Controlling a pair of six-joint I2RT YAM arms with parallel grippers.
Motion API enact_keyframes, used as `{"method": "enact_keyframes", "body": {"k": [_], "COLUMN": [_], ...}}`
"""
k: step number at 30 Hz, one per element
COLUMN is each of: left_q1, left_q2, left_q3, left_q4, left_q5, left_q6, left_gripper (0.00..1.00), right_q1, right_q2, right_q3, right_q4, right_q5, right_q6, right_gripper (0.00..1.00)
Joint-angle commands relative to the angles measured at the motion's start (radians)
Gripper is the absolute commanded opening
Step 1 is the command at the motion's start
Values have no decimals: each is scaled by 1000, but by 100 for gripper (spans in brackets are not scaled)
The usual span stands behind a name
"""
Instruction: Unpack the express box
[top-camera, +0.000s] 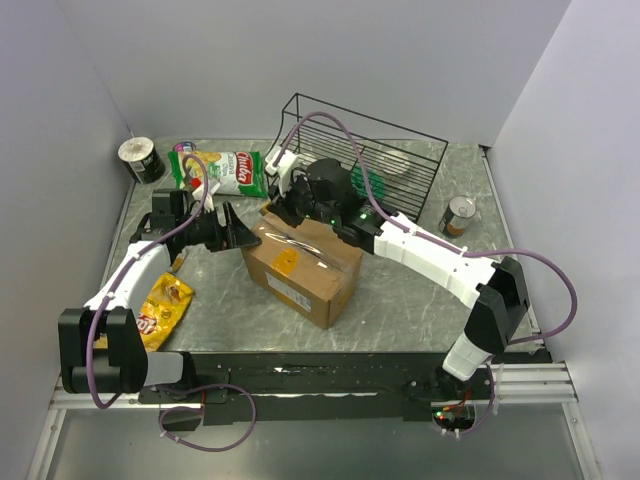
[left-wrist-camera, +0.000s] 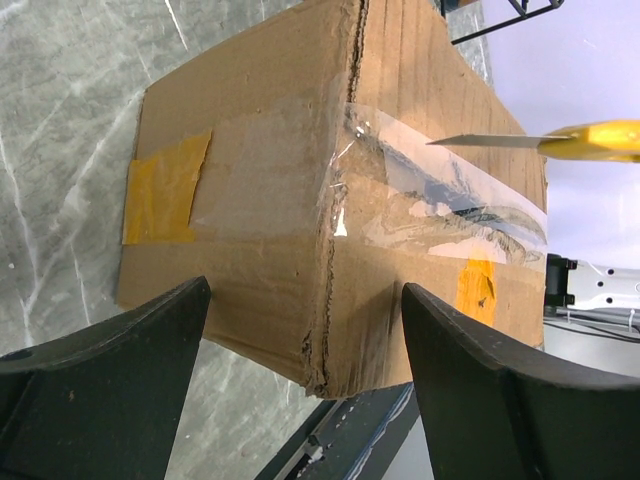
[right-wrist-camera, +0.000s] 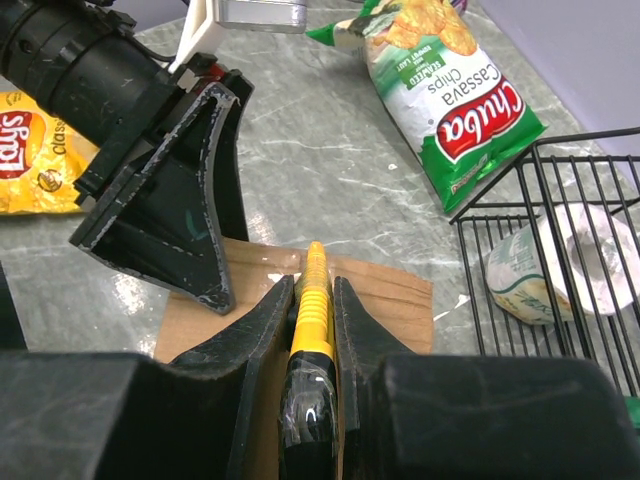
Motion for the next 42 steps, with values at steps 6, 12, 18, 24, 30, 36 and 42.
{"method": "enact_keyframes", "body": {"k": [6, 12, 18, 24, 30, 36, 42], "left_q1": [2, 2, 2, 2, 2, 2, 2], "left_q2": [-26, -30, -34, -35, -44, -47, -46], "left_q3": [-21, -25, -27, -29, -36, -49, -56], "left_q4": [46, 52, 57, 55, 52, 77, 91], "left_q5": [28, 22, 24, 19, -12, -29, -29], "left_q6": [-29, -32, -35, -37, -48, -72, -83], "left_gripper": [83, 83, 83, 83, 82, 82, 82], "right_q1": [20, 24, 29, 35, 44, 43, 43], "right_q2": [15, 29, 41, 46, 76, 125, 132], "right_q3": [50, 53, 56, 63, 136, 248, 262], "right_q4": [13, 4, -4, -27, -183, -320, -349], "right_q5": [6, 38, 52, 69, 100, 135, 141], "right_q6": [24, 29, 21, 13, 3, 26, 47], "right_gripper": [0, 0, 0, 0, 0, 0, 0]}}
